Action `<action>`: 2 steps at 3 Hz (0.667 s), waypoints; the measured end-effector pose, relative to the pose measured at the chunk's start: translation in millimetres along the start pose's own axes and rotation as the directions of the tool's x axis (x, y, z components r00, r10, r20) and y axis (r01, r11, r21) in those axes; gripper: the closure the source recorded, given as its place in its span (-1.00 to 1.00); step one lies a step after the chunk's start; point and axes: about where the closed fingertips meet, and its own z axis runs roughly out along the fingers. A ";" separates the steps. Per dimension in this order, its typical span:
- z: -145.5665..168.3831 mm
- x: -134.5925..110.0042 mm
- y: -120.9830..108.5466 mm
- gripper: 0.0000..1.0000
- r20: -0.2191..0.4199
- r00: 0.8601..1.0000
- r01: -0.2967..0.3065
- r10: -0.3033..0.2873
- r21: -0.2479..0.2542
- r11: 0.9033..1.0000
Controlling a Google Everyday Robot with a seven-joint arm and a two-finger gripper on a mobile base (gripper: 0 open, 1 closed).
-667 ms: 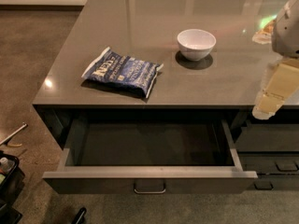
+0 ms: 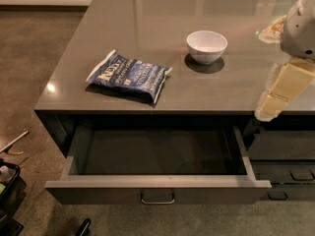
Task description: Place blue chip bag into top drawer
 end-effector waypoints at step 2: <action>33.8 -145.2 -20.3 -1.00 0.348 0.924 0.197 -0.156 -0.086 0.977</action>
Offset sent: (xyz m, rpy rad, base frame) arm 0.0893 0.2226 0.0313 0.4492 -0.0158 0.4830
